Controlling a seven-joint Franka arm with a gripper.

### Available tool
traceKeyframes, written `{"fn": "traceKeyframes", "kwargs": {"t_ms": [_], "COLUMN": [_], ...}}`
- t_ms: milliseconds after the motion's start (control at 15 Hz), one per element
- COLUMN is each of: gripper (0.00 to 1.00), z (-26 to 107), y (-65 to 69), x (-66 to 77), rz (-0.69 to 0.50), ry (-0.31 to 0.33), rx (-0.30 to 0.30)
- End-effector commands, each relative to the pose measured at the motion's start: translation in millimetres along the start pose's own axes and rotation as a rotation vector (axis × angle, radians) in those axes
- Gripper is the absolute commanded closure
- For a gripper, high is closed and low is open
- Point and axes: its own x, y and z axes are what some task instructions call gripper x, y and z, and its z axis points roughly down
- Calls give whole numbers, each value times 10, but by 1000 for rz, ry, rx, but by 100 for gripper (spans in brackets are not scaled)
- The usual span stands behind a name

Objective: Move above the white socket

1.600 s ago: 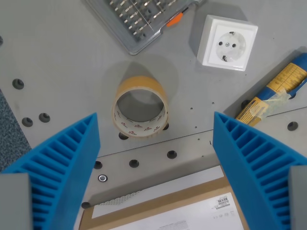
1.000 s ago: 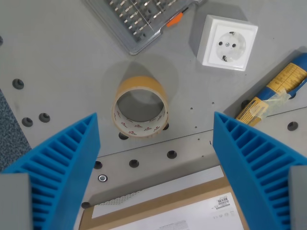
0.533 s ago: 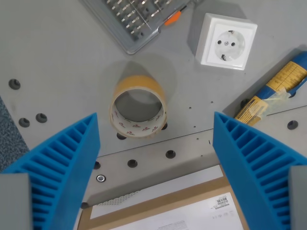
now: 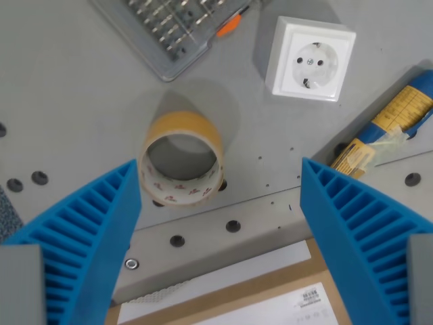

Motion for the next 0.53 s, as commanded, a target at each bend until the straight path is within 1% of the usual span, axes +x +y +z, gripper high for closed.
{"fn": "traceKeyframes", "kwargs": {"t_ms": [67,533], "gripper": [0,0], "z": [171,514], "y": [124,312], "x": [-10,35], "rz": [52,86], "ry": [88,83], "rx": [14,6]}}
